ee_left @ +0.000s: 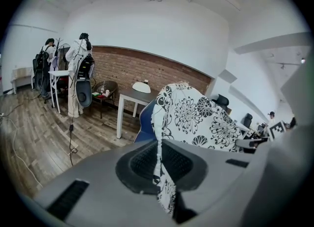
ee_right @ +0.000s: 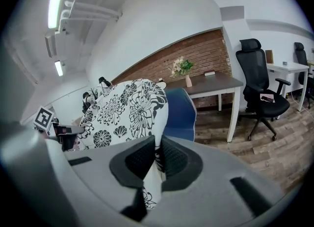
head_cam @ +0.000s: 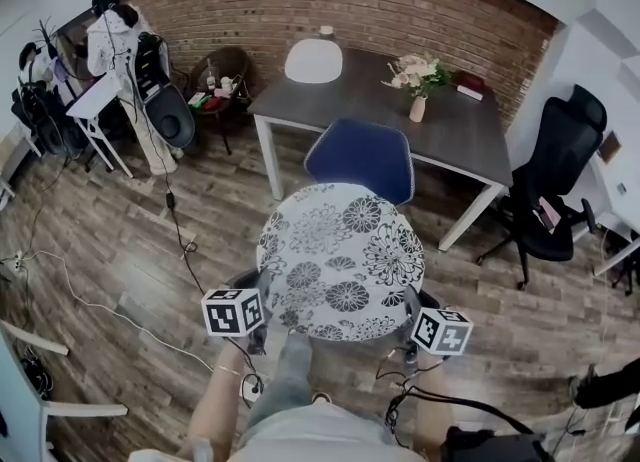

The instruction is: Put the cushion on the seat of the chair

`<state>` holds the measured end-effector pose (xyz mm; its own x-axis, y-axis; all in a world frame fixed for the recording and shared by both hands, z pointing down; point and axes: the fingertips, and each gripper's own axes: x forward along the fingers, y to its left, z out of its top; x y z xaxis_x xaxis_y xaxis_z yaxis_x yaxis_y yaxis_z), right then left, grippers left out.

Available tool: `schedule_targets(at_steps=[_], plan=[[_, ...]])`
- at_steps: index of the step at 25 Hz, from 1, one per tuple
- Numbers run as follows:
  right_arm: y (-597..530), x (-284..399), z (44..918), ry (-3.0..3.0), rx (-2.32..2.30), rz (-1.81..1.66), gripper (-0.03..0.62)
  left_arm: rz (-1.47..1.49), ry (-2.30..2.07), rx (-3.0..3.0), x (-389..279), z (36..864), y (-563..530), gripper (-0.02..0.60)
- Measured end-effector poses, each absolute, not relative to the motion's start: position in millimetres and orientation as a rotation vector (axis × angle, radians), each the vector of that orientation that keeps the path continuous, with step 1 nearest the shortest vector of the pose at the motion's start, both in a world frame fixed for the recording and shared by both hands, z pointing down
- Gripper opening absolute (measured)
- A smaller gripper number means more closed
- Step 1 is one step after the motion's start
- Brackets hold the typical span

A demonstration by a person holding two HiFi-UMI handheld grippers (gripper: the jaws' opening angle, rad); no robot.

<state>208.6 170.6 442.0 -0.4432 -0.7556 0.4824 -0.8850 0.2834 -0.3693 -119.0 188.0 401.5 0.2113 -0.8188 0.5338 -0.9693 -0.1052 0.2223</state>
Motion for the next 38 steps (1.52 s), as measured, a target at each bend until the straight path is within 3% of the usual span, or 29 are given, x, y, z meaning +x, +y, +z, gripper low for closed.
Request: schedule_targets(at_steps=[24, 38], plan=[[-64.7, 141.2, 415.4, -2.239, 1.751, 0.926, 0.025, 0.401, -1.494, 2.119, -189.3, 376.9, -112.3, 0.014], [-114.3, 159.2, 440.2, -2.218, 1.718, 0.967, 0.025, 0.433, -1.462, 2.068, -175.0, 413.0, -156.9, 0.014]])
